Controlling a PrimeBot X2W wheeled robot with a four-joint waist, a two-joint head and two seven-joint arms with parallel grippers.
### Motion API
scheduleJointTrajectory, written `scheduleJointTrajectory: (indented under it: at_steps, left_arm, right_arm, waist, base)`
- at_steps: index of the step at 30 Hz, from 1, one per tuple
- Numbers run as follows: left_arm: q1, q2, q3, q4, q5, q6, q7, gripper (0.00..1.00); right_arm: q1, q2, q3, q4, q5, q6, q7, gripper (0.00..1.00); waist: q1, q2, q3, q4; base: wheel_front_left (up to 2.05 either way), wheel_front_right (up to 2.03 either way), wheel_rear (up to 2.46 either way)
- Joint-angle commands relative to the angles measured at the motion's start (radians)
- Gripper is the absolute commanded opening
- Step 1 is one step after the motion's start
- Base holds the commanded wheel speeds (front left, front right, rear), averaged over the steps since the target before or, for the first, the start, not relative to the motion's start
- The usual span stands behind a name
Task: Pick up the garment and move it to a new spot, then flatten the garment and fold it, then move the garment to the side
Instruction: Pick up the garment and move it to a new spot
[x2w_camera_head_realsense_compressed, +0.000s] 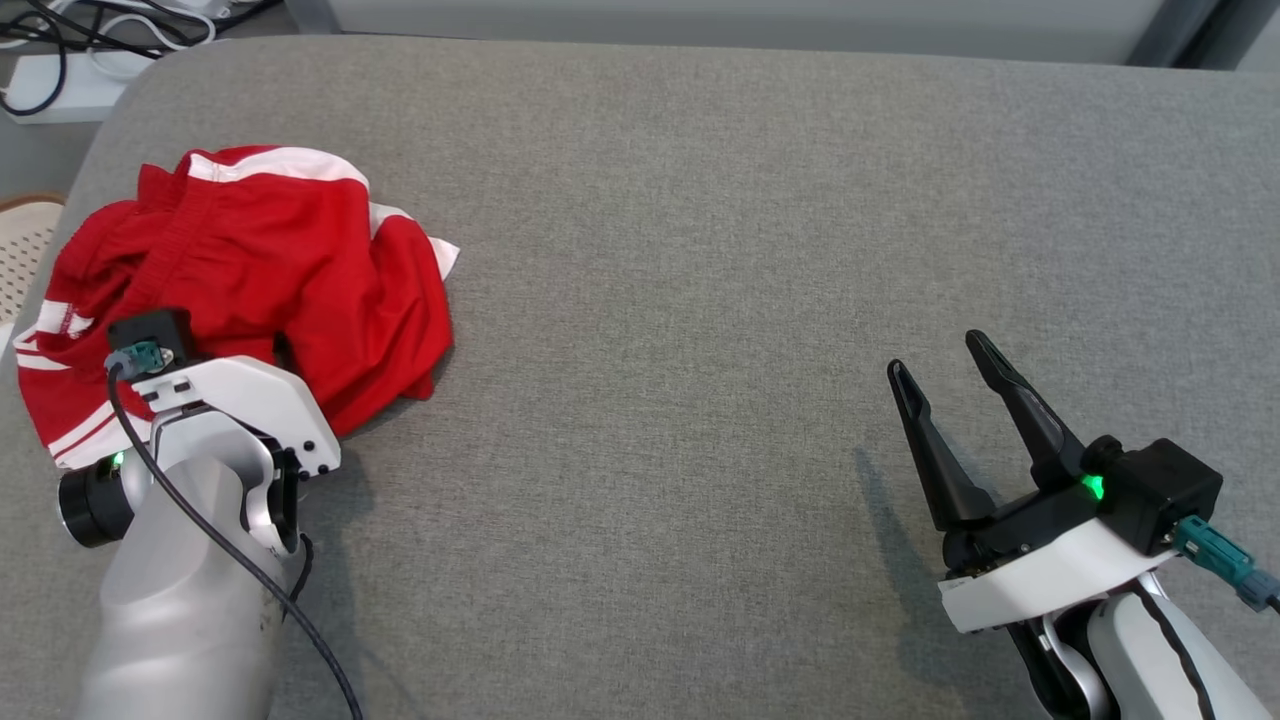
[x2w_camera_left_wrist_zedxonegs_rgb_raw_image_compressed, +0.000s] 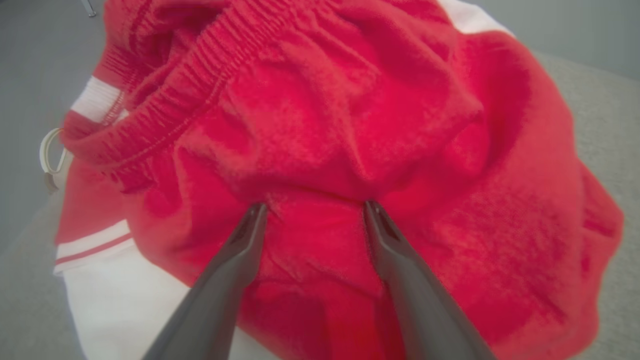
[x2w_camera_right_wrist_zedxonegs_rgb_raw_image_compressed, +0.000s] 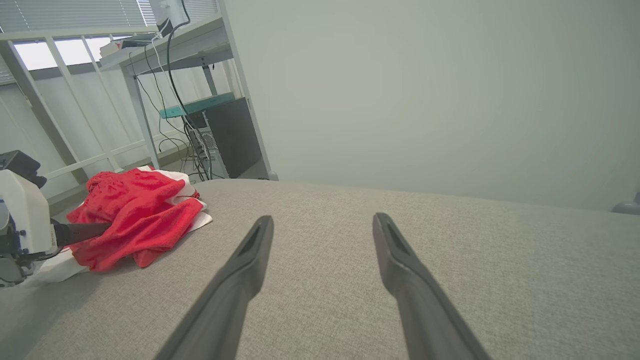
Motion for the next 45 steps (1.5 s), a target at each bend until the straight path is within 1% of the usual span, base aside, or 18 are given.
scheduleJointTrajectory:
  at_steps: [1, 6, 10, 11, 12, 13, 16, 22, 28, 33, 34, 42, 45]
  left_arm:
    - [-0.034, 0.042, 0.021, -0.010, -0.001, 0.006, 0.001, 1.00]
    - [-0.059, 0.049, 0.014, 0.046, -0.005, -0.001, 0.007, 1.00]
    - [-0.075, 0.057, 0.002, 0.079, 0.000, -0.008, -0.009, 1.00]
    - [-0.077, 0.058, -0.001, 0.085, 0.001, -0.008, -0.016, 0.86]
    - [-0.079, 0.059, -0.002, 0.090, 0.001, -0.010, -0.024, 0.06]
    - [-0.080, 0.058, -0.002, 0.092, -0.002, -0.014, -0.035, 0.00]
    - [-0.084, 0.058, -0.002, 0.096, -0.009, -0.027, -0.070, 0.00]
    - [-0.072, 0.056, 0.002, 0.075, -0.022, -0.047, -0.178, 0.00]
    - [-0.046, 0.054, -0.001, 0.017, -0.025, -0.062, -0.242, 0.00]
    - [-0.019, 0.050, -0.006, -0.077, -0.022, -0.067, -0.261, 0.00]
    - [-0.019, 0.050, -0.006, -0.077, -0.022, -0.067, -0.261, 0.00]
    - [0.038, 0.035, -0.022, -0.274, -0.020, -0.076, -0.266, 0.00]
    - [0.054, 0.026, -0.033, -0.349, -0.022, -0.080, -0.253, 0.00]
  right_arm:
    - [-0.021, -0.004, 0.023, -0.029, 0.009, 0.007, -0.013, 1.00]
    - [-0.036, -0.009, 0.037, -0.033, 0.022, 0.007, -0.013, 1.00]
    - [-0.046, -0.012, 0.041, -0.035, 0.029, 0.007, -0.013, 1.00]
    - [-0.046, -0.012, 0.041, -0.035, 0.030, 0.007, -0.013, 1.00]
    - [-0.045, -0.013, 0.041, -0.035, 0.032, 0.007, -0.013, 1.00]
    - [-0.044, -0.013, 0.042, -0.034, 0.033, 0.007, -0.013, 1.00]
    - [-0.042, -0.013, 0.042, -0.031, 0.034, 0.007, -0.013, 1.00]
    - [-0.034, -0.005, 0.039, -0.026, 0.034, 0.007, -0.013, 1.00]
    - [-0.023, 0.003, 0.031, -0.020, 0.034, 0.007, -0.013, 1.00]
    - [-0.011, 0.010, 0.029, -0.015, 0.033, 0.007, -0.013, 1.00]
    - [-0.011, 0.010, 0.029, -0.015, 0.033, 0.007, -0.013, 1.00]
    - [0.009, 0.025, 0.026, -0.010, 0.031, 0.007, -0.013, 1.00]
    - [0.018, 0.029, 0.025, -0.007, 0.032, 0.007, -0.013, 1.00]
  waist:
    - [0.0000, 0.0000, 0.005, -0.005]
    - [0.0000, 0.0000, 0.019, -0.016]
    - [0.0000, 0.0000, 0.024, -0.023]
    - [0.0000, 0.0000, 0.023, -0.024]
    - [0.0000, 0.0000, 0.022, -0.025]
    - [0.0000, 0.0000, 0.020, -0.025]
    - [0.0000, 0.0000, 0.013, -0.027]
    - [0.0000, 0.0000, -0.012, -0.029]
    - [0.0000, 0.0000, -0.042, -0.029]
    - [0.0000, 0.0000, -0.075, -0.032]
    - [0.0000, 0.0000, -0.075, -0.032]
    - [0.0000, 0.0000, -0.129, -0.051]
    - [0.0000, 0.0000, -0.149, -0.065]
  base:
    - [0.00, 0.00, 0.00]
    - [0.00, 0.00, 0.00]
    - [0.00, 0.00, 0.00]
    - [0.00, 0.00, 0.00]
    - [0.00, 0.00, 0.00]
    - [0.00, 0.00, 0.00]
    - [0.00, 0.00, 0.00]
    - [0.00, 0.00, 0.00]
    - [0.00, 0.00, 0.00]
    - [0.00, 0.00, 0.00]
    - [0.00, 0.00, 0.00]
    - [0.00, 0.00, 0.00]
    - [0.00, 0.00, 0.00]
